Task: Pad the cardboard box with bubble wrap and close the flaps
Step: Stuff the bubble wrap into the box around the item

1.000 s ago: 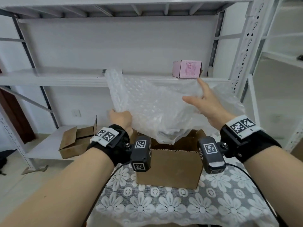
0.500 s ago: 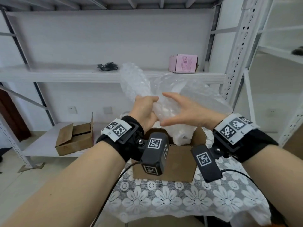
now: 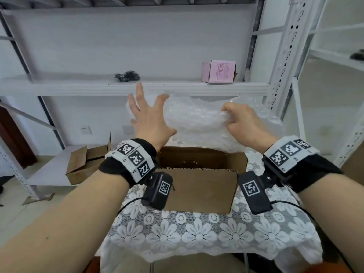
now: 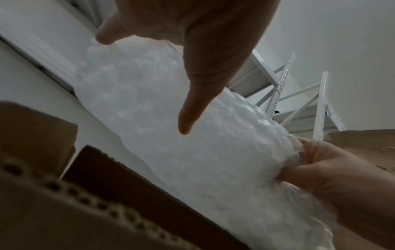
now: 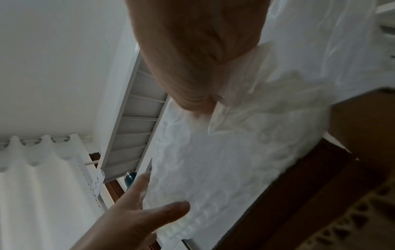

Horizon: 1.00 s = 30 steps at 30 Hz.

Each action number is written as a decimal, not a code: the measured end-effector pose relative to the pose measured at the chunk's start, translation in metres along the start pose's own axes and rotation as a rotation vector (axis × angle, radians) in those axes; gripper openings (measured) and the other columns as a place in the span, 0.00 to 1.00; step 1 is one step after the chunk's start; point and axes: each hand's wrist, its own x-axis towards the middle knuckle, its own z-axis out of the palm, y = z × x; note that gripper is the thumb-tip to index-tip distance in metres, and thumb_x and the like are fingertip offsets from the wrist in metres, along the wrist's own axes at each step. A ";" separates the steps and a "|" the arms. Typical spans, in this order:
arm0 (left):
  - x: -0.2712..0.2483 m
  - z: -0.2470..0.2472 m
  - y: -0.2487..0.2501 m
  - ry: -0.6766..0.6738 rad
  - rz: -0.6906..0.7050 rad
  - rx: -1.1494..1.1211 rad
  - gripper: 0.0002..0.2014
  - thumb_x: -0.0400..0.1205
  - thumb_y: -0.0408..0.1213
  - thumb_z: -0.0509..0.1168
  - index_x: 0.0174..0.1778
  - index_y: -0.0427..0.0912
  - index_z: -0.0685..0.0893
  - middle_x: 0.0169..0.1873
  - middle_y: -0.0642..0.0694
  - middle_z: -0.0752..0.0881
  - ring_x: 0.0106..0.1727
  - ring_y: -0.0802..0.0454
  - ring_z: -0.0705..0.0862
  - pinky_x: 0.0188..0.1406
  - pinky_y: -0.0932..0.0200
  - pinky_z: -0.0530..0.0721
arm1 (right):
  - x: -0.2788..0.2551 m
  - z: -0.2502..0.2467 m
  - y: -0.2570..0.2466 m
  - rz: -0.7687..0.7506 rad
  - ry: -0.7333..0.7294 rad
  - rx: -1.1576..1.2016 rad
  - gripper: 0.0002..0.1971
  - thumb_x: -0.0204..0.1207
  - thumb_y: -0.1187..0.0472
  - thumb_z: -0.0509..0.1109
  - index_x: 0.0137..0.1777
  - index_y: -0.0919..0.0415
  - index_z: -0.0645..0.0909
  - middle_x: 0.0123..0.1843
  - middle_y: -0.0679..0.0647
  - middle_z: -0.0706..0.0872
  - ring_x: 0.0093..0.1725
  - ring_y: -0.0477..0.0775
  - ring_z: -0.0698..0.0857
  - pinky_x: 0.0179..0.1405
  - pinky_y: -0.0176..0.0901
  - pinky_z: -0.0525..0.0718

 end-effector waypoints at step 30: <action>-0.001 -0.032 -0.020 -0.595 -0.080 -0.432 0.14 0.69 0.45 0.78 0.47 0.49 0.85 0.44 0.52 0.90 0.44 0.57 0.89 0.36 0.67 0.82 | 0.014 -0.024 -0.028 0.074 0.189 -0.093 0.14 0.70 0.71 0.60 0.53 0.67 0.81 0.50 0.62 0.84 0.50 0.65 0.80 0.43 0.45 0.75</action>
